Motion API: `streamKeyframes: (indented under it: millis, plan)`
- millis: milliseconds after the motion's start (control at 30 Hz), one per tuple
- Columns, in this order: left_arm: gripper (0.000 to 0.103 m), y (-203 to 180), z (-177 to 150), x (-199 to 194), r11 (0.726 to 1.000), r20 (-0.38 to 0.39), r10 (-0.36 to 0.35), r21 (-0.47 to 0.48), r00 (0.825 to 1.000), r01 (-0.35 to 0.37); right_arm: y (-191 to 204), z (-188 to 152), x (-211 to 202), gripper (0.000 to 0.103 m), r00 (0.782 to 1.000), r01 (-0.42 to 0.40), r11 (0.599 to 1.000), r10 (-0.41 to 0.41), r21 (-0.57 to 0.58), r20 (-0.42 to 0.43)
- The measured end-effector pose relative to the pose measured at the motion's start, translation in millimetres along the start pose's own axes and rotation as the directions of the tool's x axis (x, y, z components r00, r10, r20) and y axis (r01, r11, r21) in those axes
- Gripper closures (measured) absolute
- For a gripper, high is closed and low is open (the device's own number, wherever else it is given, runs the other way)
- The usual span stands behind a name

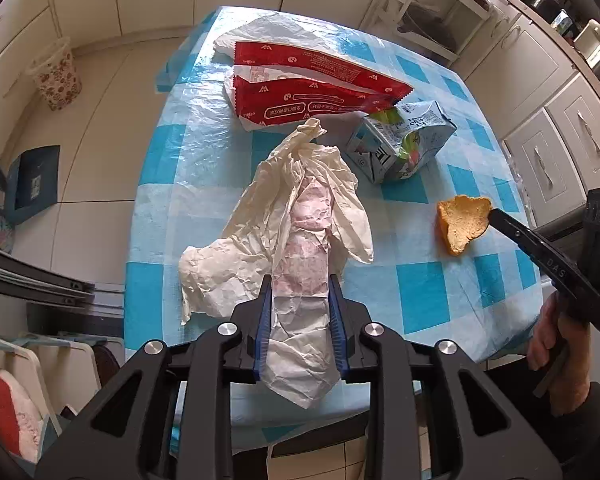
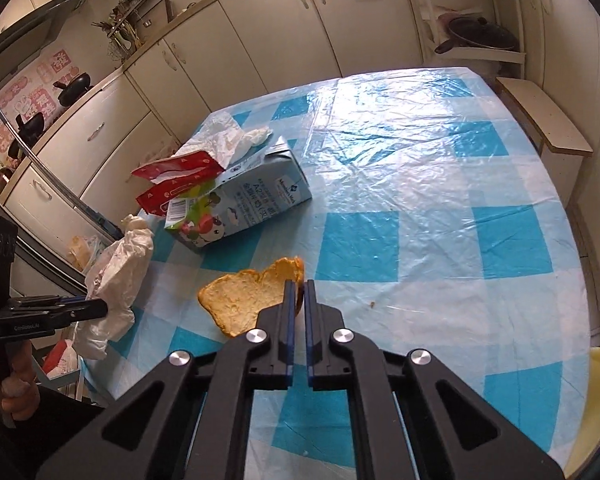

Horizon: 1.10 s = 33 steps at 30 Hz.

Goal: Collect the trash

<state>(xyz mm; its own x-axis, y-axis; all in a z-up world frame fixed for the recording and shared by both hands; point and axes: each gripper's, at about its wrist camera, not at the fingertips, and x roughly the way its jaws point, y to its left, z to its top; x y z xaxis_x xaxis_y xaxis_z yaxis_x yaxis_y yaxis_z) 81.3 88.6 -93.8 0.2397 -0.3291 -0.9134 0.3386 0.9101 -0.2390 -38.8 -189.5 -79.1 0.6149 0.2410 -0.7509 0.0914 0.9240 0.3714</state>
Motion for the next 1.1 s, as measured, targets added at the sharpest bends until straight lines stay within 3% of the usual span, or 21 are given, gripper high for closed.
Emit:
streamKeyframes:
  millis: [133,233,267,333,533,700,767,833,867,900,1000,1100]
  plan:
    - [0.073,-3,3,11,0.999,-0.027,0.040,-0.004,0.999,-0.040,-16,-2,-10,0.098,1.000,0.019,0.999,-0.019,0.026,-0.002]
    - [0.060,-4,6,15,0.999,-0.030,0.051,-0.004,0.998,-0.051,-26,-2,-10,0.096,1.000,0.012,0.997,-0.011,0.071,-0.012]
    - [0.058,-5,6,15,0.998,-0.027,0.059,-0.003,0.998,-0.059,-30,-2,-9,0.091,1.000,-0.001,0.996,0.003,0.093,-0.018]
    - [0.051,-5,6,15,0.997,-0.022,0.071,-0.003,0.997,-0.071,-32,-3,-10,0.061,1.000,-0.019,0.990,0.021,0.139,-0.008]
    - [0.046,-8,7,18,0.995,-0.026,0.101,0.007,0.995,-0.101,-9,0,4,0.055,0.999,-0.026,0.995,0.027,0.092,-0.019]
    - [0.045,-17,7,24,0.988,-0.022,0.150,0.050,0.988,-0.149,4,0,13,0.056,1.000,0.010,0.999,-0.009,0.037,-0.022]
    - [0.054,-22,6,27,0.983,-0.021,0.170,0.072,0.985,-0.168,4,0,16,0.063,1.000,0.010,0.999,-0.009,0.036,-0.030]
    - [0.069,-25,6,27,0.982,-0.017,0.170,0.086,0.985,-0.168,3,-1,18,0.082,0.999,0.002,1.000,-0.001,0.027,-0.041]
    - [0.078,-25,6,25,0.984,-0.011,0.160,0.085,0.987,-0.158,5,-1,18,0.087,0.999,-0.001,1.000,0.002,0.019,-0.043]
    - [0.080,-26,6,23,0.987,-0.005,0.143,0.080,0.990,-0.142,6,-2,16,0.093,0.999,-0.002,1.000,0.002,0.011,-0.041]
    - [0.084,-20,8,11,0.999,0.023,0.035,0.032,0.999,-0.036,8,-2,10,0.097,1.000,-0.007,1.000,0.006,-0.011,-0.025]
    - [0.084,-12,11,-6,0.994,0.077,-0.108,-0.016,0.991,0.109,6,-2,2,0.097,1.000,-0.007,1.000,0.007,-0.020,-0.012]
